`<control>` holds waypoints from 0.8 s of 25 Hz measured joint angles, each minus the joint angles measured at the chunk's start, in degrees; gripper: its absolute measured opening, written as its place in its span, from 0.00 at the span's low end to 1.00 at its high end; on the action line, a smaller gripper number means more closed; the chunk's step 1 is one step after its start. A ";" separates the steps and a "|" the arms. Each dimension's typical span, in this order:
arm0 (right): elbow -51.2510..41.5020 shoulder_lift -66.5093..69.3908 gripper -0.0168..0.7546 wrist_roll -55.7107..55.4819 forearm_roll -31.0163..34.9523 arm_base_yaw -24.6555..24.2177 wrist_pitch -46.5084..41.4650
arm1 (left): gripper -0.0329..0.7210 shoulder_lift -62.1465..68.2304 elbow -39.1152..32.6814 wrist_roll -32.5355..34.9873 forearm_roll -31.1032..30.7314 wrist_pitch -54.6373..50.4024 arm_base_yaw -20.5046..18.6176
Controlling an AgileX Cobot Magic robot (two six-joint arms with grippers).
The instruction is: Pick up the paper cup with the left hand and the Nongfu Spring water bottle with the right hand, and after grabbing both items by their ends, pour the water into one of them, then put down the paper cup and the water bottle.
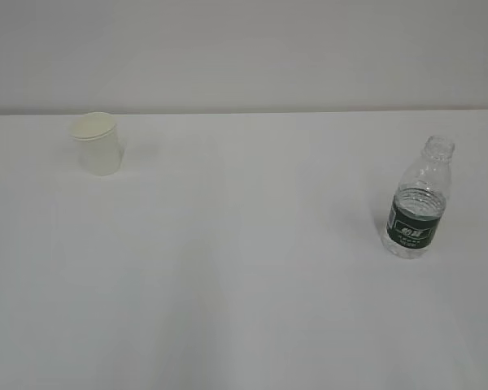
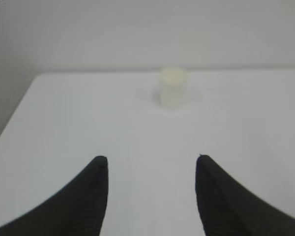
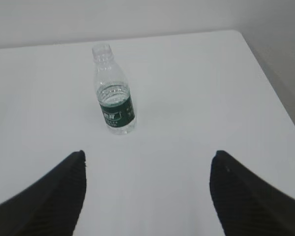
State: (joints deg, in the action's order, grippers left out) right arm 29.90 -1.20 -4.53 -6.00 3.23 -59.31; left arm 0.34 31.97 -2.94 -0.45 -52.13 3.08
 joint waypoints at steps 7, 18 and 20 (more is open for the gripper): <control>0.79 6.77 0.78 -0.10 3.28 0.00 9.54 | 0.59 10.65 0.21 0.00 0.97 8.59 0.00; 0.99 18.00 0.78 -0.10 4.46 0.00 30.86 | 0.72 28.90 0.21 0.00 5.61 30.51 0.00; 0.99 19.51 0.78 -0.10 4.46 0.00 33.86 | 0.72 30.82 0.21 0.00 4.89 33.86 0.00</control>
State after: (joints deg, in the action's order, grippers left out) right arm 30.90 18.31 -4.63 -1.54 3.23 -25.46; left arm 31.15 32.18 -2.94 4.44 -18.27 3.08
